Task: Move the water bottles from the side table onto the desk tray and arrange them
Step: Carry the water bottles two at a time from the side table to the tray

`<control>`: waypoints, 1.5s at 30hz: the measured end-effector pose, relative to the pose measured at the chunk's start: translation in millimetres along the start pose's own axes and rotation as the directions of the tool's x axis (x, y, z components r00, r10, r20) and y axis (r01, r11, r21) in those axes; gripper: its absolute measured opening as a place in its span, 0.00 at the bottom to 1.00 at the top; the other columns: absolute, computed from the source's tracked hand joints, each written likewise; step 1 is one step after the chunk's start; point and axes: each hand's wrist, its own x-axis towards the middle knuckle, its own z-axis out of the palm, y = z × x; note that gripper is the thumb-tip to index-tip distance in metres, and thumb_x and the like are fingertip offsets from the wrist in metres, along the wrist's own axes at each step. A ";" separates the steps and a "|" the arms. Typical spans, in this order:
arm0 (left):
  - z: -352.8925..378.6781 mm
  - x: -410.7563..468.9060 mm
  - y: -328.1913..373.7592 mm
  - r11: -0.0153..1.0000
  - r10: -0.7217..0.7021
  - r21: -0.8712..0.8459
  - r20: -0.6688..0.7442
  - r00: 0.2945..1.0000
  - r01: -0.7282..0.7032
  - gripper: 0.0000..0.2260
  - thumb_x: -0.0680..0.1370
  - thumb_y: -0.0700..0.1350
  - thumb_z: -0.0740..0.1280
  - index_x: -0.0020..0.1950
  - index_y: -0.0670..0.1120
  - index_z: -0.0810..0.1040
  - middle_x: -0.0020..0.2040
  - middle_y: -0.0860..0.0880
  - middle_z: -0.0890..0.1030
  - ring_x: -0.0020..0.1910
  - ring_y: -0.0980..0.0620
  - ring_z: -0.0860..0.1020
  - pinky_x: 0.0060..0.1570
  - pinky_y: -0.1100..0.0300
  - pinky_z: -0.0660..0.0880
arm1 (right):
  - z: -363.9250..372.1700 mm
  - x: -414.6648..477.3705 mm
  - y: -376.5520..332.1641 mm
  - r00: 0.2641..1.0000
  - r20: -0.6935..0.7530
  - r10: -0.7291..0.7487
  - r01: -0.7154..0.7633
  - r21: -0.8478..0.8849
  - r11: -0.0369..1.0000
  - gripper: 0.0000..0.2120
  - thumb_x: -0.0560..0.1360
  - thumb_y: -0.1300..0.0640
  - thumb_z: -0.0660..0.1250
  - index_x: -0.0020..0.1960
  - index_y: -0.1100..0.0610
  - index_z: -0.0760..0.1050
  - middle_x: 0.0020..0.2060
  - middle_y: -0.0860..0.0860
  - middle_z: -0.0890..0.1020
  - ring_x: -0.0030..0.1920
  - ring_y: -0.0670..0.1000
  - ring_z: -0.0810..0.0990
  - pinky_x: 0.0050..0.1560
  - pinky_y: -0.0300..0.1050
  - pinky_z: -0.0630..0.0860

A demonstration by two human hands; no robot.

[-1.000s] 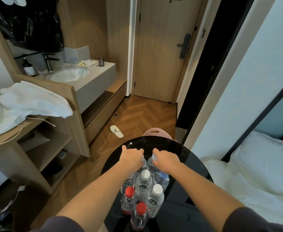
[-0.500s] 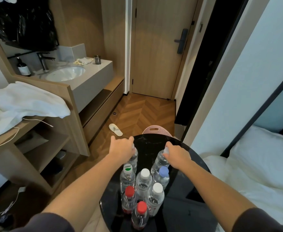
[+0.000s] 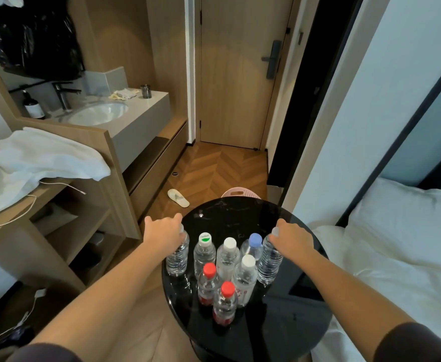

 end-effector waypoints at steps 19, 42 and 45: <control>36.1 -86.4 15.0 0.980 0.196 -0.028 -0.050 0.979 -0.198 0.07 0.78 0.53 0.56 0.45 0.51 0.64 0.31 0.53 0.74 0.30 0.53 0.71 0.45 0.50 0.61 | 13.9 -105.4 -7.9 0.995 0.039 0.095 -0.095 0.008 0.995 0.12 0.73 0.44 0.62 0.48 0.52 0.66 0.34 0.47 0.73 0.33 0.48 0.72 0.29 0.41 0.63; 110.6 -119.9 12.6 0.475 -0.099 -0.880 -0.038 0.994 0.013 0.26 0.68 0.52 0.77 0.60 0.64 0.68 0.53 0.63 0.77 0.52 0.67 0.76 0.48 0.67 0.71 | 110.8 -146.1 4.6 0.978 0.094 0.189 -0.184 0.820 0.543 0.30 0.69 0.49 0.77 0.64 0.43 0.65 0.51 0.35 0.76 0.53 0.41 0.76 0.50 0.33 0.69; 129.2 -116.8 12.3 0.395 -0.142 -0.914 0.036 0.989 0.090 0.30 0.65 0.55 0.79 0.61 0.64 0.67 0.53 0.65 0.78 0.52 0.68 0.76 0.48 0.68 0.72 | 133.5 -142.0 5.5 0.961 0.166 0.221 -0.257 0.831 0.493 0.32 0.68 0.50 0.78 0.66 0.44 0.66 0.51 0.36 0.77 0.53 0.43 0.77 0.52 0.37 0.70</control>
